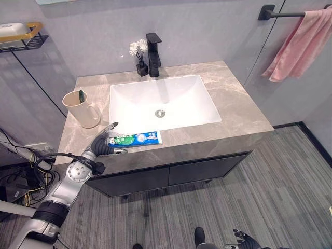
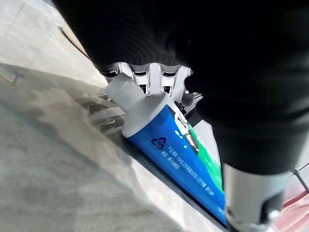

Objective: Put brush and paste in cup on sink, flatten towel.

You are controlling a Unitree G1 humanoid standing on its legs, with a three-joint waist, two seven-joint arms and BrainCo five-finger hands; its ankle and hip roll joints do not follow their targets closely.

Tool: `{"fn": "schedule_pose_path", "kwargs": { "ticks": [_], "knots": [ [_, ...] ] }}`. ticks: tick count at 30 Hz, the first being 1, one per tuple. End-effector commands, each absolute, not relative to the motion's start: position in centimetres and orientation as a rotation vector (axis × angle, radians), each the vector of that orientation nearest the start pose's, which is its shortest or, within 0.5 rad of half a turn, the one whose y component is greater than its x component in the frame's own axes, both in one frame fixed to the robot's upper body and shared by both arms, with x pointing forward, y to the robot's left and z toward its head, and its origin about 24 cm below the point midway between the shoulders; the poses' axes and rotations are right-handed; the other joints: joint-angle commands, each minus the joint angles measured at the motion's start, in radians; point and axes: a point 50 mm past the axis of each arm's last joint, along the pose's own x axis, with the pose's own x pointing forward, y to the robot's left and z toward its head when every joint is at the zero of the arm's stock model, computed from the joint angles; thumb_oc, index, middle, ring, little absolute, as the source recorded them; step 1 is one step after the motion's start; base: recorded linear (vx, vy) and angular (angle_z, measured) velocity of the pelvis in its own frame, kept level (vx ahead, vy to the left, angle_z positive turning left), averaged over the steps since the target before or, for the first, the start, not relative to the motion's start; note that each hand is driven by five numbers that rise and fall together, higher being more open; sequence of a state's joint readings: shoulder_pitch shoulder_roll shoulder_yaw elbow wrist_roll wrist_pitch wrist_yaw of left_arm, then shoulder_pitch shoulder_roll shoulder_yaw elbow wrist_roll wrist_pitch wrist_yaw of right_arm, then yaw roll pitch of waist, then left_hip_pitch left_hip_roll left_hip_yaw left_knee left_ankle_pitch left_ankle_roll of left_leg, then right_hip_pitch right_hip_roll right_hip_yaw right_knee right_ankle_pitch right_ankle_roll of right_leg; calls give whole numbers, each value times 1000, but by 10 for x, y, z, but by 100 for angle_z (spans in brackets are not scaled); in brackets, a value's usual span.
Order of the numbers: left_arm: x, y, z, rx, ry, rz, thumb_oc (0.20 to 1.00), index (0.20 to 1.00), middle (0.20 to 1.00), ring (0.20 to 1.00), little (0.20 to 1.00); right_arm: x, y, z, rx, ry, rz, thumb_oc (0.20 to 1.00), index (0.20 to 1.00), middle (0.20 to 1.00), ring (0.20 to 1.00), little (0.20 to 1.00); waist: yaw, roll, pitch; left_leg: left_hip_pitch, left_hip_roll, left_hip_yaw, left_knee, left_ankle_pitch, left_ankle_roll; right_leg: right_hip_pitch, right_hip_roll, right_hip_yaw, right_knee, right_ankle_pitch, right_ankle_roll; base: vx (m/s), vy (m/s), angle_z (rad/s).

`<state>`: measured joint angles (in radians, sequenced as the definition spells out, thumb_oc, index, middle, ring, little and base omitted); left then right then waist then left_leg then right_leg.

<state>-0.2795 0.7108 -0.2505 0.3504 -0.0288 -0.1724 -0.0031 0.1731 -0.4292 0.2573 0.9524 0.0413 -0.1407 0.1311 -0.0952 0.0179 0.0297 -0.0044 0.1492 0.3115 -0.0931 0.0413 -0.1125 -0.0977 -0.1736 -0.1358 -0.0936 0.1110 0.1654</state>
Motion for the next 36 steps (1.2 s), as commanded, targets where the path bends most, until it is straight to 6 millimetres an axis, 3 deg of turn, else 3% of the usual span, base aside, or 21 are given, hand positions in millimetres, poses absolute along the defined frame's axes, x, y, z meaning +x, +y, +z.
{"fn": "schedule_pose_path", "kwargs": {
  "ticks": [1,11,16,17,18,20,33,36],
  "knots": [
    [313,254,100,772,-80,-140,1000,1000,1000,1000,1000,102,-276,-127,-438,990,158,1000,1000,1000,1000,1000,-13,-19,24,20,43,-38,6,30,-38,25,-47,-48,6,78,60,0,0,0],
    [309,251,94,810,-65,-171,1000,1000,1000,1000,1000,101,-279,-125,-446,982,155,1000,1000,1000,1000,1000,-16,-9,28,15,46,-38,6,31,-40,19,-45,-51,6,71,59,0,0,0],
    [308,247,94,919,-70,-220,1000,1000,1000,1000,1000,99,-282,-124,-448,983,138,1000,1000,1000,1000,1000,-20,9,35,6,48,-36,6,32,-41,5,-44,-45,6,69,58,-6,-4,0],
    [307,246,92,911,-66,-220,922,922,922,922,922,99,-282,-124,-449,983,137,1000,1000,1000,1000,1000,-21,10,35,6,48,-35,6,31,-41,4,-44,-45,6,70,58,0,0,0],
    [307,246,91,905,-61,-221,592,592,592,592,592,98,-283,-124,-450,984,136,1000,1000,1000,1000,1000,-21,12,35,6,48,-35,6,31,-41,3,-44,-44,6,70,58,0,0,0],
    [307,244,90,908,-62,-232,200,200,200,200,200,98,-285,-123,-453,983,130,1000,1000,1000,1000,1000,-21,16,34,5,48,-34,6,31,-41,2,-42,-44,6,69,57,0,0,0],
    [302,235,81,903,-54,-264,200,200,200,200,200,93,-288,-126,-429,1008,86,1000,1000,1000,1000,1000,-19,16,30,19,55,-36,6,27,-42,21,-35,-48,6,60,53,0,0,0],
    [298,233,81,929,-69,-277,200,200,200,200,200,84,-291,-131,-401,1051,40,1000,1000,1000,1000,1000,-13,10,22,30,59,-39,6,26,-43,40,-32,-55,6,54,51,0,0,0]
  ]
}}
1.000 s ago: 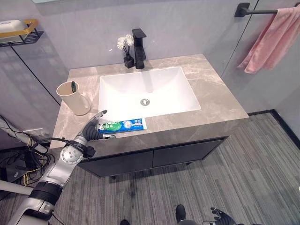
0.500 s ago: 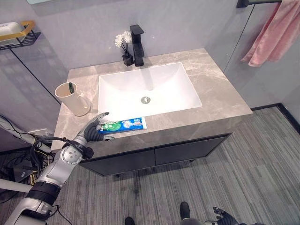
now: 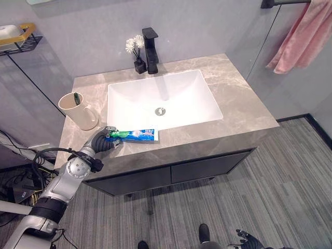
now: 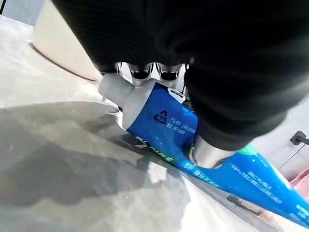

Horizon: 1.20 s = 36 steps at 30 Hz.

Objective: Put brush and paste in cup on sink, flatten towel.

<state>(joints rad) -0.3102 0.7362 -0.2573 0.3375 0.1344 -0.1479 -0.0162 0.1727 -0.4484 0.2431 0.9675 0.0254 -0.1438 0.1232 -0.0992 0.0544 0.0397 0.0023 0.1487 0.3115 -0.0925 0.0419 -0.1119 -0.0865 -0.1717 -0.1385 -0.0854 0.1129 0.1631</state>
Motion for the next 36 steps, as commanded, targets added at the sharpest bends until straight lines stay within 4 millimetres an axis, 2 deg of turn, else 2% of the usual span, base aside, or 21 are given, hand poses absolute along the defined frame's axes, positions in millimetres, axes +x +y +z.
{"fn": "schedule_pose_path", "kwargs": {
  "ticks": [1,4,5,6,8,10,11,12,13,14,15,16,19,21,22,24,26,27,28,32,36],
  "knots": [
    [298,232,80,929,-69,-279,200,200,200,200,200,81,-291,-132,-390,1066,26,1000,1000,1000,1000,1000,-8,-28,10,28,61,-41,5,24,-44,35,-33,-54,-2,51,53,-6,-19,3],
    [287,230,98,1001,-186,-282,200,200,200,200,200,52,-301,-143,-184,1175,-236,1000,1000,1000,1000,1000,9,-46,-18,53,71,-55,5,17,-46,78,-26,-73,-2,39,48,-21,-17,3],
    [283,229,109,1015,-248,-265,200,200,200,200,200,52,-307,-141,-108,1147,-344,1000,1000,1000,1000,1000,12,-52,-28,58,74,-58,5,16,-47,87,-23,-78,-2,36,47,-25,-15,14],
    [283,229,109,1015,-247,-265,200,200,200,200,200,52,-307,-141,-107,1147,-344,1000,1000,1000,1000,1000,10,-52,-27,59,74,-58,5,16,-47,89,-23,-79,-2,36,47,-22,-13,21],
    [278,236,120,1035,-311,-198,200,200,200,200,200,63,-321,-132,13,1031,-512,1000,1000,1000,1000,1000,14,-61,-41,72,80,-62,5,8,-49,105,-19,-83,-2,28,47,-17,-14,15],
    [275,241,140,1078,-418,-94,200,200,200,200,200,95,-346,-108,75,801,-674,1000,1000,1000,1000,1000,15,-71,-58,73,81,-66,5,10,-50,113,-20,-88,-2,31,43,-38,-12,2],
    [275,241,139,1076,-422,-80,200,200,200,200,200,102,-350,-102,57,763,-678,1000,1000,1000,1000,1000,14,-70,-59,75,81,-67,5,9,-50,116,-20,-88,-2,31,43,0,0,0],
    [276,240,160,1100,-535,8,200,200,200,200,200,148,-368,-56,-157,541,-645,1000,1000,1000,1000,1000,12,-68,-64,87,84,-66,5,-1,-53,128,-19,-91,-2,23,45,-5,34,1],
    [273,241,177,1110,-619,89,200,200,200,200,200,192,-367,6,-390,275,-545,1000,1000,1000,1000,1000,3,-67,-67,89,83,-63,5,-3,-52,130,-19,-86,-2,24,45,-21,31,1],
    [273,240,177,1110,-619,88,200,200,200,200,200,190,-366,6,-395,279,-548,1000,1000,1000,1000,1000,3,-66,-68,85,82,-64,5,4,-51,126,-20,-86,-2,30,43,-31,27,0],
    [272,235,188,1076,-696,131,200,200,200,200,200,200,-364,29,-379,146,-561,1000,1000,1000,1000,1000,-3,-66,-73,88,82,-64,5,1,-50,129,-21,-84,-2,29,42,-32,20,1],
    [270,230,202,1040,-777,175,200,200,200,200,200,218,-351,63,-365,-43,-530,1000,1000,1000,1000,1000,-1,-67,-79,93,82,-62,5,-1,-49,134,-21,-83,-2,28,41,0,0,0],
    [264,212,244,961,-1008,240,200,200,200,200,200,251,-307,135,-350,-412,-381,1000,1000,1000,1000,1000,-1,-70,-94,109,83,-57,5,-11,-50,147,-19,-80,-2,18,42,-2,6,-2],
    [267,200,264,942,-1111,256,200,200,200,200,200,264,-282,164,-299,-549,-287,1000,1000,1000,1000,1000,2,-75,-98,110,81,-57,5,-4,-49,147,-20,-78,-2,23,40,-20,13,-4],
    [270,184,283,901,-1205,266,200,200,200,200,200,278,-253,187,-219,-658,-167,1000,1000,1000,1000,1000,7,-77,-109,114,82,-57,5,-4,-49,151,-18,-78,-2,21,40,0,0,0],
    [272,173,297,876,-1274,278,200,200,200,200,200,289,-236,198,-148,-696,-97,1000,1000,1000,1000,1000,12,-81,-109,115,81,-57,5,-2,-49,154,-18,-79,-2,21,40,0,0,0],
    [271,159,316,824,-1363,298,200,200,200,200,200,306,-198,213,29,-745,54,1000,1000,1000,1000,1000,22,-84,-111,123,79,-54,5,-3,-48,160,-19,-78,-1,22,39,0,0,0],
    [270,149,325,766,-1413,311,200,200,200,200,200,311,-159,230,191,-798,222,1000,1000,1000,1000,1000,33,-83,-111,128,77,-53,5,-2,-47,163,-21,-77,-1,22,37,32,19,0],
    [269,145,327,730,-1426,309,200,200,200,200,200,312,-139,240,287,-823,316,1000,1000,1000,1000,1000,37,-83,-110,130,77,-52,5,-2,-47,164,-23,-76,-1,23,37,0,0,0],
    [271,132,326,671,-1434,279,200,200,200,200,200,301,-88,267,518,-887,579,1000,1000,1000,1000,1000,53,-78,-102,136,72,-57,5,2,-43,172,-26,-80,0,17,35,8,3,0],
    [274,125,322,629,-1418,263,200,200,200,200,200,294,-68,277,661,-905,671,1000,1000,1000,1000,1000,62,-76,-103,139,71,-64,5,10,-44,181,-23,-85,1,11,30,0,0,0]
  ]
}}
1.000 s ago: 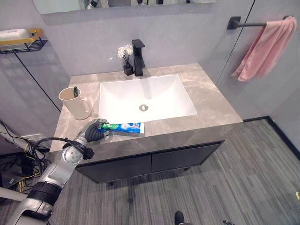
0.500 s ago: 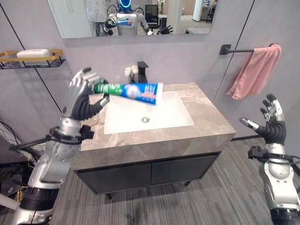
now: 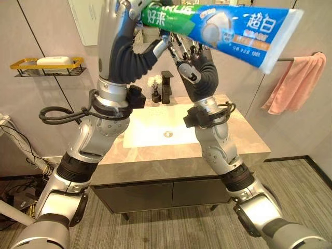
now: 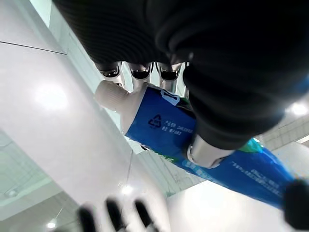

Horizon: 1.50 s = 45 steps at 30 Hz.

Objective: Put brush and paste in cup on sink, flatten towel.

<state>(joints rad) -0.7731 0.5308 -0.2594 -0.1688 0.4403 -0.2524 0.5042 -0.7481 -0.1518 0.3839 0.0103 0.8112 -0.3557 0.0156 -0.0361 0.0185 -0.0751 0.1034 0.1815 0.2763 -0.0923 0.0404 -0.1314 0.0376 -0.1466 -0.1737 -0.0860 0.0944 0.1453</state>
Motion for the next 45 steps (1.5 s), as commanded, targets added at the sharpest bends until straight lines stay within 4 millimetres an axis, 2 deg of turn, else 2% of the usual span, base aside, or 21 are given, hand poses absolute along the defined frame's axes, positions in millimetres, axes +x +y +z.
{"fn": "schedule_pose_path", "kwargs": {
  "ticks": [1,7,12,18,23,45],
  "knots": [
    [274,125,321,630,-1417,262,200,200,200,200,200,294,-67,277,653,-905,677,1000,1000,1000,1000,1000,0,-40,12,38,39,-30,5,12,-25,58,-48,-52,1,29,48,0,0,0],
    [278,123,314,607,-1386,260,200,200,200,200,200,287,-59,288,712,-944,737,1000,1000,1000,1000,1000,10,-43,10,37,43,-37,5,20,-27,63,-43,-61,2,26,44,0,0,0],
    [281,122,312,588,-1368,293,200,200,200,200,200,283,-53,290,753,-945,772,1000,1000,1000,1000,1000,14,-48,8,36,41,-39,5,20,-25,63,-42,-63,1,26,43,0,0,0],
    [286,128,306,693,-1353,401,200,200,200,200,200,279,-51,292,773,-960,782,1000,1000,1000,1000,1000,22,-52,6,28,37,-42,5,14,-23,57,-47,-66,-1,28,45,2,4,2],
    [288,131,303,739,-1347,421,200,200,200,200,200,280,-50,291,772,-955,773,1000,1000,1000,1000,1000,22,-54,7,23,35,-43,5,11,-22,55,-49,-68,-1,29,47,1,2,1],
    [282,130,277,717,-1282,292,200,200,200,200,200,288,-65,300,784,-1000,635,1000,1000,1000,1000,1000,42,-66,21,9,19,-61,5,2,-10,53,-56,-78,0,35,51,1,1,0]
  ]
}}
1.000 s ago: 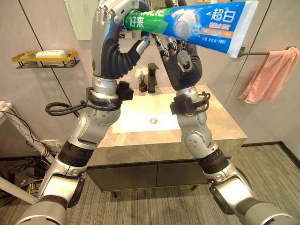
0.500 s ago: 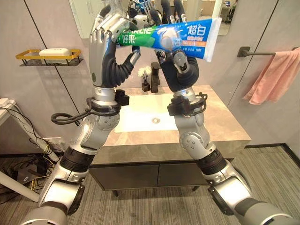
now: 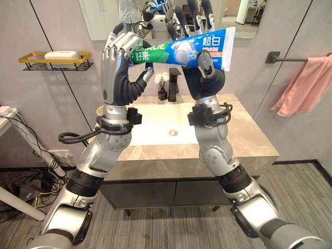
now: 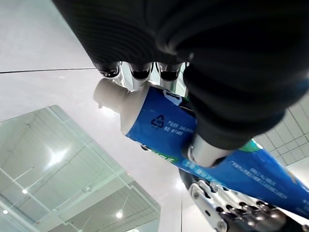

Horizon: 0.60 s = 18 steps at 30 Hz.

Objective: Put brush and paste in cup on sink, flatten towel.

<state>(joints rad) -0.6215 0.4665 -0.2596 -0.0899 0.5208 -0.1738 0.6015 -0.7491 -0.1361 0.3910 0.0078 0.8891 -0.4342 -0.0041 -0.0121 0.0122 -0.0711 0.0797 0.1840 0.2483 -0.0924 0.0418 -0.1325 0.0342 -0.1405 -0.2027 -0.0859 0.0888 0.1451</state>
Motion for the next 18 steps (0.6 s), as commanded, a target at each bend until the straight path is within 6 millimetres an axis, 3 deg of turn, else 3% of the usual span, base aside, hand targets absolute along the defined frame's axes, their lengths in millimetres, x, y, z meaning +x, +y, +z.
{"fn": "schedule_pose_path", "kwargs": {
  "ticks": [1,18],
  "knots": [
    [282,130,276,717,-1281,289,200,200,200,200,200,288,-64,300,786,-997,634,1000,1000,1000,1000,1000,19,-60,17,32,16,-34,5,0,-8,57,-62,-49,0,41,51,11,8,7],
    [276,114,265,636,-1252,131,200,200,200,200,200,295,-55,277,833,-877,631,1000,1000,1000,1000,1000,15,-68,25,38,8,-29,5,-13,2,57,-68,-43,-1,37,50,2,2,1]
  ]
}}
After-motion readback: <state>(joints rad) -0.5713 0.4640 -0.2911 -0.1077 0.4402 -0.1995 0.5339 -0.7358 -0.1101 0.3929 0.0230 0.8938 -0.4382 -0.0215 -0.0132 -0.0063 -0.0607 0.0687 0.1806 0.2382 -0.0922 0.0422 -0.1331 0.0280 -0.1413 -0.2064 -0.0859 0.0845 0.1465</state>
